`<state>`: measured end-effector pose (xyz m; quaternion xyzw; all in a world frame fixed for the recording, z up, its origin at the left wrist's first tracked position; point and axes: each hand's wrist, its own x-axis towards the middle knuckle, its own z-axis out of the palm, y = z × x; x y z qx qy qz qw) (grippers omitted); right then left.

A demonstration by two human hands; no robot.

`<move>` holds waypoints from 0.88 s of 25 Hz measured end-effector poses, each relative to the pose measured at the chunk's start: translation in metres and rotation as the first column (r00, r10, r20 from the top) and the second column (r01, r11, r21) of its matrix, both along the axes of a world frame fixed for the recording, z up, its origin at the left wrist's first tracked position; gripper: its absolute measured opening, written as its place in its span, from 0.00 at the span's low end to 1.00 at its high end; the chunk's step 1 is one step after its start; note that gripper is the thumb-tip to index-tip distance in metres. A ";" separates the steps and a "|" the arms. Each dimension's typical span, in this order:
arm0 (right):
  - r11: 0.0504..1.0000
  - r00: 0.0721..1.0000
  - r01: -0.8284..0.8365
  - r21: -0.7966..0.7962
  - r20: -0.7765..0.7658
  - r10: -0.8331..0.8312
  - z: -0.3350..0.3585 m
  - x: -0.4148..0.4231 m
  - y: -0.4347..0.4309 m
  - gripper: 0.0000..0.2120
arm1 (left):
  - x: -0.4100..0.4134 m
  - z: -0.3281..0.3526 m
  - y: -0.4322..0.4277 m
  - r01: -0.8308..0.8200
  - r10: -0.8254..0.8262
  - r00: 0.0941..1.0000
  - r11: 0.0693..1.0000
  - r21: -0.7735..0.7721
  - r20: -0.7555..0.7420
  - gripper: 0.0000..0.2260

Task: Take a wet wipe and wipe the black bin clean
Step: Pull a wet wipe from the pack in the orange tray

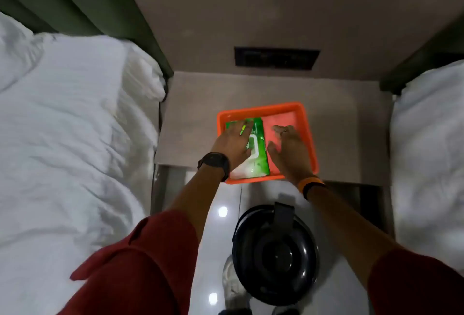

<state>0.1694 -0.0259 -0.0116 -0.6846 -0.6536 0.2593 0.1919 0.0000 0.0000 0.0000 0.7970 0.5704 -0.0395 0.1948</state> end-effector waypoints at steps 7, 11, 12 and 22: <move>0.878 0.944 0.230 -0.420 -0.125 -0.307 -0.106 -0.034 0.017 0.17 | -0.003 -0.104 0.012 -0.027 0.006 0.996 0.973 -0.229 -0.090 0.38; 0.890 0.926 0.288 -0.352 -0.133 -0.352 -0.117 -0.039 0.016 0.16 | -0.009 -0.120 0.021 0.006 -0.020 0.996 0.988 -0.153 -0.086 0.40; 0.899 0.925 0.278 -0.339 -0.159 -0.346 -0.116 -0.040 0.016 0.16 | -0.010 -0.121 0.023 0.008 -0.020 0.996 0.989 -0.145 -0.082 0.42; 0.912 0.923 0.270 -0.308 -0.186 -0.336 -0.118 -0.038 0.021 0.22 | -0.013 -0.123 0.033 0.007 -0.012 0.998 0.997 -0.077 -0.065 0.42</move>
